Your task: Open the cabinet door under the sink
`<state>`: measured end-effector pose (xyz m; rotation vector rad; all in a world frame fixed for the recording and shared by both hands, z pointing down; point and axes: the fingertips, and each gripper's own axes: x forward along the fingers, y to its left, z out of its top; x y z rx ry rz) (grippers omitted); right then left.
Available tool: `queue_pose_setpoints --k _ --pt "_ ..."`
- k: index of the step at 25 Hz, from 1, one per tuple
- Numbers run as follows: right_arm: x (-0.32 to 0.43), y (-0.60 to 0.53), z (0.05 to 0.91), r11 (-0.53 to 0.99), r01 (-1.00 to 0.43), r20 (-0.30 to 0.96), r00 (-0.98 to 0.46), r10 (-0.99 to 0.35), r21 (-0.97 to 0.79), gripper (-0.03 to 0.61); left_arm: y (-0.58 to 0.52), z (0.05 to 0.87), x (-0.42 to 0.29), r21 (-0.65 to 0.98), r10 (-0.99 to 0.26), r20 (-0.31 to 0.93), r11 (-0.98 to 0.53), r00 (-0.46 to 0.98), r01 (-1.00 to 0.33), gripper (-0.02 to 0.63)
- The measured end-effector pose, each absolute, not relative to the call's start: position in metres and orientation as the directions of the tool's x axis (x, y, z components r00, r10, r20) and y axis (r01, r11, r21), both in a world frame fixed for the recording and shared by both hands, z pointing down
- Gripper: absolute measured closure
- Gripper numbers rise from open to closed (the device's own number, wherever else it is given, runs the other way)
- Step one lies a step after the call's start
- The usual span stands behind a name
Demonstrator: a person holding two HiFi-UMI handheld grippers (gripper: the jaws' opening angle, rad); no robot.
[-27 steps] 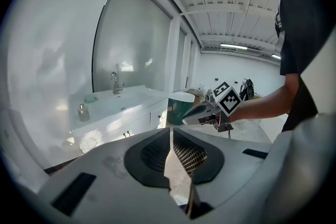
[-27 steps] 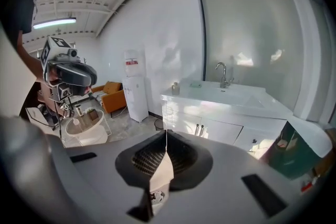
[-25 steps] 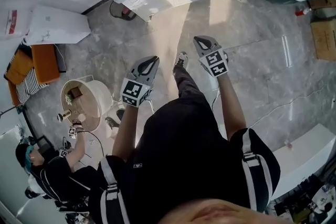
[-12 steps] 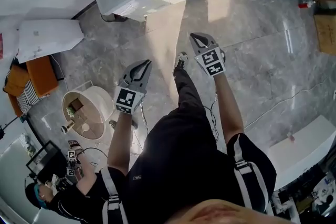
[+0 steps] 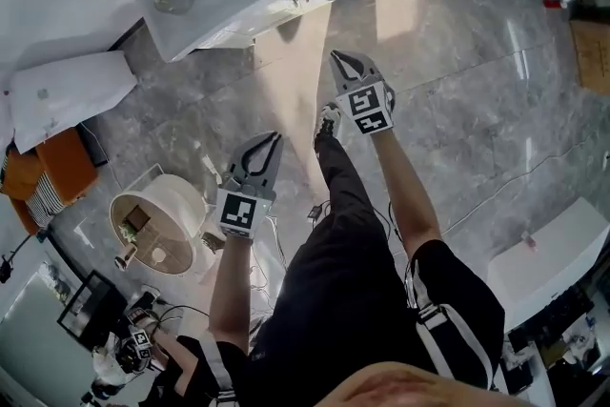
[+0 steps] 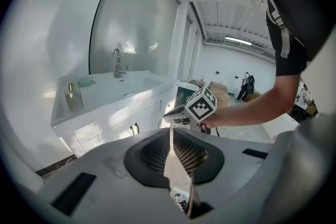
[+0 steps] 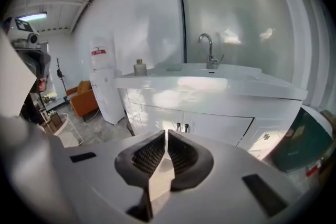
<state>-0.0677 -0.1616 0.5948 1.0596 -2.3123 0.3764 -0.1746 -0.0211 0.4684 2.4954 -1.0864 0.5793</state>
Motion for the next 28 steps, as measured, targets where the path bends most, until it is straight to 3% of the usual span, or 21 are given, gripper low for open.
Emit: queue_pose_setpoints --k 11,28 --pt "-0.093 -0.265 0.685 0.508 -0.861 0.616 -0.411 -0.672 -0.02 0.478 -0.06 0.53 -0.199 0.225 -0.628 0.527 -0.546 0.572 -0.807 0.586" --pt "-0.114 -0.34 0.778 0.422 -0.906 0.728 -0.297 -0.618 -0.011 0.462 -0.11 0.558 -0.2 0.273 -0.631 0.515 -0.52 0.58 -0.809 0.586"
